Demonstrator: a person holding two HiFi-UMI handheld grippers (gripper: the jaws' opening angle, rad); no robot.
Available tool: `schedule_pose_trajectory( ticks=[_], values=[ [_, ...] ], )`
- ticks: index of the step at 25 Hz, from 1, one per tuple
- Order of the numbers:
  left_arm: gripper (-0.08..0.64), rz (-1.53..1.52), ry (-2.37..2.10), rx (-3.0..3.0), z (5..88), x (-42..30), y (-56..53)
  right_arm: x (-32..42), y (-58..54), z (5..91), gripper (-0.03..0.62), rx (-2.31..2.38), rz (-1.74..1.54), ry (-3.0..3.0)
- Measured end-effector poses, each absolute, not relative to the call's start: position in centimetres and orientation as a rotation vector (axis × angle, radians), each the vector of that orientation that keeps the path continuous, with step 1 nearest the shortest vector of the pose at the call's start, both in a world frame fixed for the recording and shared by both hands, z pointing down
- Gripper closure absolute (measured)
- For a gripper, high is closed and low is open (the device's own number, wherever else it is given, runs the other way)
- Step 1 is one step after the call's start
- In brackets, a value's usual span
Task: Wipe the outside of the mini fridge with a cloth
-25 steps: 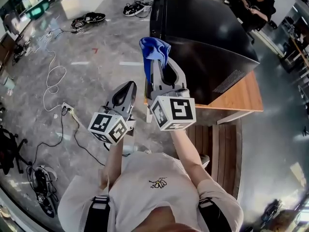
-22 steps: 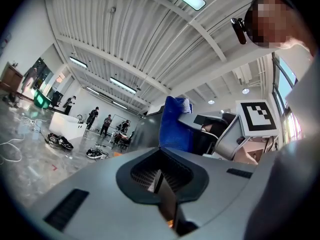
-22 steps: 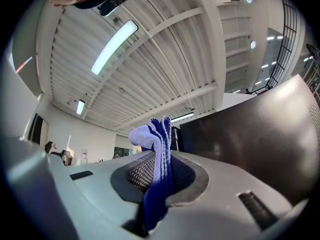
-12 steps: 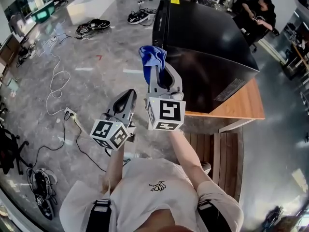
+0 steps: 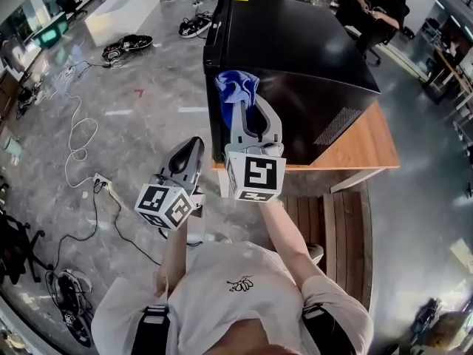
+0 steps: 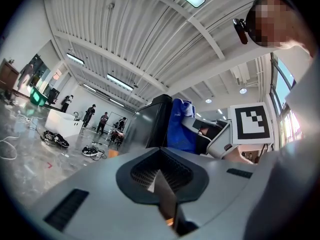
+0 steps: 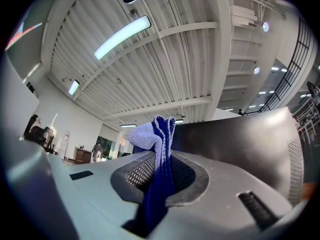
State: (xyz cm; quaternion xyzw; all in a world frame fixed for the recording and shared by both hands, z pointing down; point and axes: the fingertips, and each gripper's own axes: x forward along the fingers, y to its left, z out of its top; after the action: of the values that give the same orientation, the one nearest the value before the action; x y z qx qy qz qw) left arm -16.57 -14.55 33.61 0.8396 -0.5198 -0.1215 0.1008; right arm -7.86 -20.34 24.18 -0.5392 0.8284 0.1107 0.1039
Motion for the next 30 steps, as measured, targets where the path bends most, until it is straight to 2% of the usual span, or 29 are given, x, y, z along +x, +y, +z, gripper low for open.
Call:
schedule_pose_trajectory(
  ticks=[5, 12, 21, 30],
  values=[
    [0.555, -0.343, -1.495, 2.502, 34.0, -14.6, -15.3, -5.1, -20.8, 23.8, 0.531, -1.668, 0.424, 2.424],
    [0.555, -0.324, -1.443, 2.535, 34.3, -11.8, -16.1, 2.7, -21.5, 24.6, 0.531, -1.828, 0.411, 2.29],
    [0.555, -0.302, -1.359, 2.575, 34.3, -8.2, -17.3, 14.2, -22.2, 24.9, 0.531, -2.031, 0.332, 2.079],
    [0.555, -0.273, -1.313, 2.582, 35.1, -6.3, -17.6, 22.4, -22.8, 25.3, 0.531, -2.156, 0.238, 1.915]
  ],
)
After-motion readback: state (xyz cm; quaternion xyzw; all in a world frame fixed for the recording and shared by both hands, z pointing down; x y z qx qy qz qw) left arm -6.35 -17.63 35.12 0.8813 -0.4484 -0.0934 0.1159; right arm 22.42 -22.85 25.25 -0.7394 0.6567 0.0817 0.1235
